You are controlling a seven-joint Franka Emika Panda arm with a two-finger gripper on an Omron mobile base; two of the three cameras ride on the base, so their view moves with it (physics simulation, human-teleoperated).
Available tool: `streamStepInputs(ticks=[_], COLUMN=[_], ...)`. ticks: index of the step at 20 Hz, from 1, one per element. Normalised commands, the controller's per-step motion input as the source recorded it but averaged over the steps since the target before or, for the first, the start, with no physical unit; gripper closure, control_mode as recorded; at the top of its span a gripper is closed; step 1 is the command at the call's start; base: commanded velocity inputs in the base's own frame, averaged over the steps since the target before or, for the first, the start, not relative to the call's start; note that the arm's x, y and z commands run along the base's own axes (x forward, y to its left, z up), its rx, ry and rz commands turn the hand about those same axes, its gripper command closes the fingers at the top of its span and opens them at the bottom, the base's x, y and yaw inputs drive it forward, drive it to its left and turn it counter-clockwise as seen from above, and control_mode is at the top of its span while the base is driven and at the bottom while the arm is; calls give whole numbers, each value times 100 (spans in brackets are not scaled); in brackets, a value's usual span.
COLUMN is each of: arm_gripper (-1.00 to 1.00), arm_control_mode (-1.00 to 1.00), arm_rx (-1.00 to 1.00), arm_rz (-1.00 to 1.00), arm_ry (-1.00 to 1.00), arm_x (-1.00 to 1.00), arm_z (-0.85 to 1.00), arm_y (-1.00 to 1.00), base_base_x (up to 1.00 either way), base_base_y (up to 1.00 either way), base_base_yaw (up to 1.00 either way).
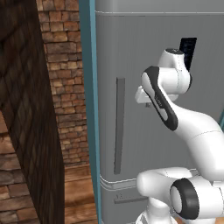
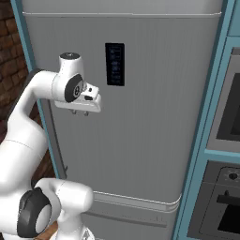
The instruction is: Take the lemon wedge from the fridge and place it on the plate with fish on the dining counter.
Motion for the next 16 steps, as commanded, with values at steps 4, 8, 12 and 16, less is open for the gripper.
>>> streamStepInputs(ticks=[4,8,12,16], arm_gripper=[-100,-100,-100,-100], arm_control_mode=[-100,-100,-100,-100], arm_rx=[0,-2,3,0], arm_rz=[0,1,0,0], arm_ry=[0,-1,0,-1], arm_x=[0,17,13,-33], arm_z=[0,0,-2,-8], arm_y=[7,79,49,0], base_base_x=[0,0,0,0], base_base_y=[0,0,0,0], base_base_yaw=[0,0,0,0])
